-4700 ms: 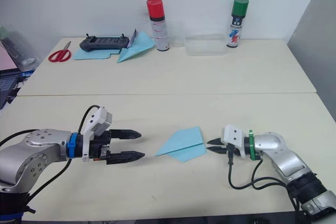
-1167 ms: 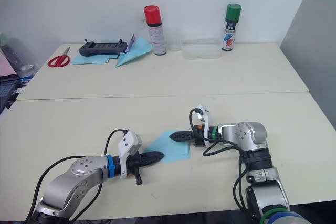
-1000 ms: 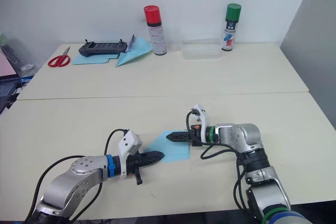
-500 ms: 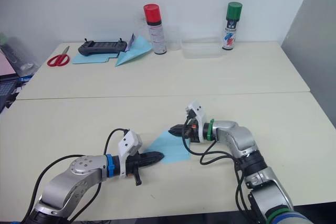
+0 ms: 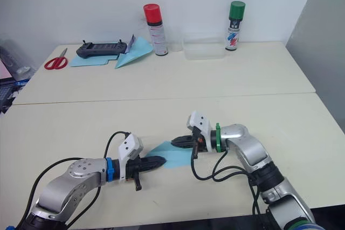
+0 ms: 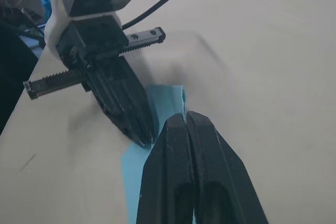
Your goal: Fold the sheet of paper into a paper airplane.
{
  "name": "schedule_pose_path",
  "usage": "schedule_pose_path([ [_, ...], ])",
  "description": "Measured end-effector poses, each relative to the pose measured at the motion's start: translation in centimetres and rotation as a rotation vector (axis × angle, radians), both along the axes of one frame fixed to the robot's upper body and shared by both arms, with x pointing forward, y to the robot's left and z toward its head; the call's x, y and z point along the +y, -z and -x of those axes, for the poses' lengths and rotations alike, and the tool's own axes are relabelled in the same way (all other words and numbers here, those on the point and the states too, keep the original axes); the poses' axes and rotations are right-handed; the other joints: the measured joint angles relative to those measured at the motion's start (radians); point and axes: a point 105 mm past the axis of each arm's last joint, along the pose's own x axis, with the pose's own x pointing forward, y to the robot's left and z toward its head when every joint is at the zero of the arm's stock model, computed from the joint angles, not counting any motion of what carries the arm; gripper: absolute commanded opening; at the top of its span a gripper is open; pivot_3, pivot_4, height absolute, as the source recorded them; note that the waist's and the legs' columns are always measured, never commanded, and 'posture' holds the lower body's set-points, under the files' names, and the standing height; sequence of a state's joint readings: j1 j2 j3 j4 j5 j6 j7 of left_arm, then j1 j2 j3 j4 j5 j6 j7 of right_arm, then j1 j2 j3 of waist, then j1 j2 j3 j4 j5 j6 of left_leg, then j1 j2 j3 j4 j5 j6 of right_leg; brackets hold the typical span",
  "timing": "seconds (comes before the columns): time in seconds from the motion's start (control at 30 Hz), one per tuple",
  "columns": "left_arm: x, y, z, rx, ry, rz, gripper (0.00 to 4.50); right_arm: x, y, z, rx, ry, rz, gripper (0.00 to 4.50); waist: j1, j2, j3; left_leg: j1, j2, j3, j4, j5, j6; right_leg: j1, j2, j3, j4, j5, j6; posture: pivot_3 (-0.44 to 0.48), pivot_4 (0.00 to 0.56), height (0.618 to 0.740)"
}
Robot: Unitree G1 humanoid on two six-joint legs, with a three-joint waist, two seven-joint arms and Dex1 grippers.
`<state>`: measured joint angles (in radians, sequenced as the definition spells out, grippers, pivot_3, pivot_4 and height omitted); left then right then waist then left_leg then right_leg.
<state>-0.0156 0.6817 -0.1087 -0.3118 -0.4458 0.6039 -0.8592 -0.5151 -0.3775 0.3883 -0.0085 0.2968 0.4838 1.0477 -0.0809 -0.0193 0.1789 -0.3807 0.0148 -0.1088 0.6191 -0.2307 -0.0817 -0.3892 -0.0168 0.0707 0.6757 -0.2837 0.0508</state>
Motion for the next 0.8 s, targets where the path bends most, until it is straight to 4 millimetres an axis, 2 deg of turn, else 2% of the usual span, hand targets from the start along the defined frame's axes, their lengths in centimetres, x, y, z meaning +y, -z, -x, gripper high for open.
schedule_pose_path([
  [0.27, 0.2, 0.1, 0.0, 0.017, -0.016, 0.013, 0.00, 0.3, 1.4, 1.7, 0.005, -0.079, 0.060, 0.07, 0.000, 0.000, 0.000, 0.001, 0.000, 0.000, -0.002, 0.000, 0.000, 0.000, 0.000, 0.000, 0.000, -0.001, -0.001, 0.000, 0.150, 0.740],
  [0.6, 0.4, 0.1, 0.1, 0.026, -0.028, 0.016, 0.00, 0.7, 2.4, 1.9, 0.005, -0.079, 0.097, 0.07, -0.002, 0.000, 0.000, 0.002, 0.001, 0.000, -0.002, 0.000, 0.000, 0.000, 0.000, 0.000, 0.000, -0.001, -0.001, 0.000, 0.150, 0.740],
  [0.8, 0.4, 0.0, 0.1, 0.029, -0.031, 0.010, 0.00, 0.7, 3.9, 1.9, 0.021, -0.070, 0.141, 0.07, -0.002, 0.000, 0.000, 0.002, 0.001, 0.000, -0.003, 0.000, 0.000, 0.000, 0.000, 0.000, 0.000, -0.001, -0.002, 0.000, 0.150, 0.740],
])
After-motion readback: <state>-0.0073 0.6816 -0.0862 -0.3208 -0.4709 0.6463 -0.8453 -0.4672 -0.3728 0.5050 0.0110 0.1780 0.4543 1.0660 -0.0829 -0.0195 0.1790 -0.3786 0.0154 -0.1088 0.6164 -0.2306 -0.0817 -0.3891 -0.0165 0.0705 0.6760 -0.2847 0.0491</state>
